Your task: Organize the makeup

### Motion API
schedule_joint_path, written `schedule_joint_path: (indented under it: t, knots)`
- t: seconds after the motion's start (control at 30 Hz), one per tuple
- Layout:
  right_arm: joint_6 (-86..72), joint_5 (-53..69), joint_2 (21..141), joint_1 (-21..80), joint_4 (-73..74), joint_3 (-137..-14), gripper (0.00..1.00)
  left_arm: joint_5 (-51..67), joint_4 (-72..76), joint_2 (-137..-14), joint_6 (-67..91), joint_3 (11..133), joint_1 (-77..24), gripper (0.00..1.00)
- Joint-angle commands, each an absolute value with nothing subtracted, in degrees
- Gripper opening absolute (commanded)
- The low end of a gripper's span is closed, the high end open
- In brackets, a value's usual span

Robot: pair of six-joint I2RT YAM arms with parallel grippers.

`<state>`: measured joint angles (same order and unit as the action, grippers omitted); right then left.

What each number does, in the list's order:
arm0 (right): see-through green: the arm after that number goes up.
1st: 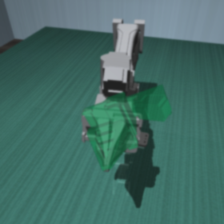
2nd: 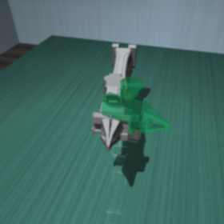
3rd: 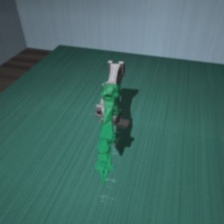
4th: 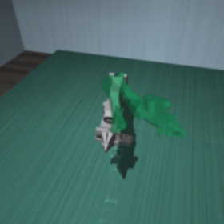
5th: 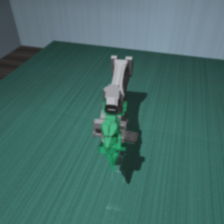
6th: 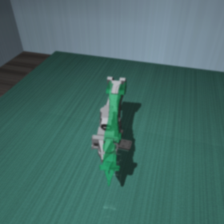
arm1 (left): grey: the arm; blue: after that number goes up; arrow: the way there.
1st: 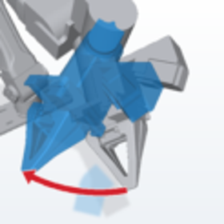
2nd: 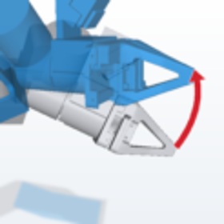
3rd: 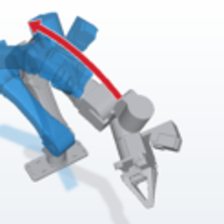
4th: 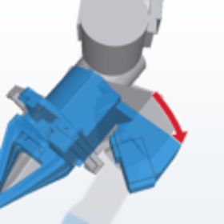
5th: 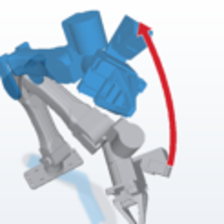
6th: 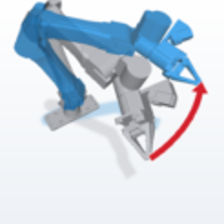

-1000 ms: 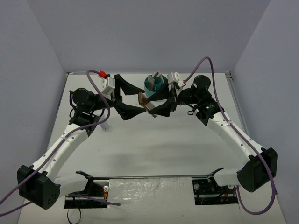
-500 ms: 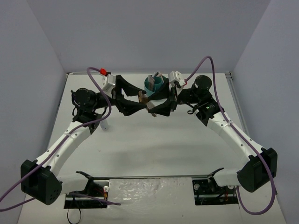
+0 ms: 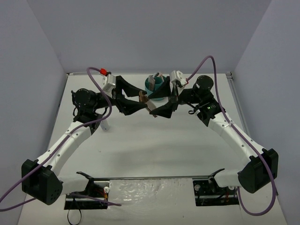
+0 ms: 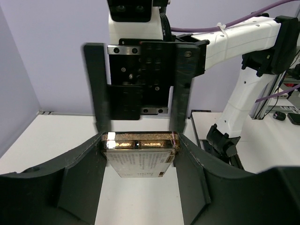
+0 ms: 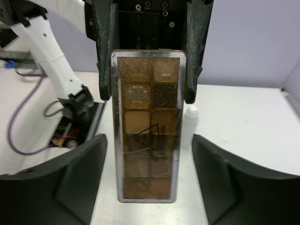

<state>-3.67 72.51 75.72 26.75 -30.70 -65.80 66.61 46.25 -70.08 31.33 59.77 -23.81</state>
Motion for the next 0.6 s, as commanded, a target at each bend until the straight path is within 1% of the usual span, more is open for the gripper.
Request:
schedule_joint_path:
  t: [0.0, 0.07, 0.1, 0.2, 0.3, 0.43, 0.57]
  knots:
    - [-2.65, 73.12, 74.97, 25.29, -34.56, -68.08, 0.82, 68.29, 51.86, -69.68, 32.52, 61.87, -23.38, 0.13]
    - [-1.48, 73.01, 74.96, 24.95, -32.98, -68.20, 0.95, 68.19, 51.82, -69.89, 32.42, 61.87, -23.36, 0.13]
    - [-1.00, 72.87, 74.89, 24.88, -32.63, -68.20, 1.00, 68.12, 51.69, -69.96, 32.35, 61.87, -23.30, 0.13]
    - [1.99, 71.58, 74.68, 24.64, -27.47, -68.29, 1.00, 67.07, 51.15, -70.19, 31.58, 61.80, -23.06, 0.13]
    - [3.90, 68.68, 73.68, 23.08, -24.00, -67.02, 1.00, 64.45, 46.45, -69.99, 27.60, 61.88, -22.70, 0.13]
    - [2.72, 56.71, 69.25, 19.55, -20.67, -61.60, 1.00, 52.62, 34.40, -70.11, 17.46, 62.73, -22.59, 0.13]
    - [0.13, 41.82, 62.99, 17.23, -19.60, -55.43, 1.00, 41.05, 35.05, -73.10, 14.67, 62.74, -22.24, 0.13]
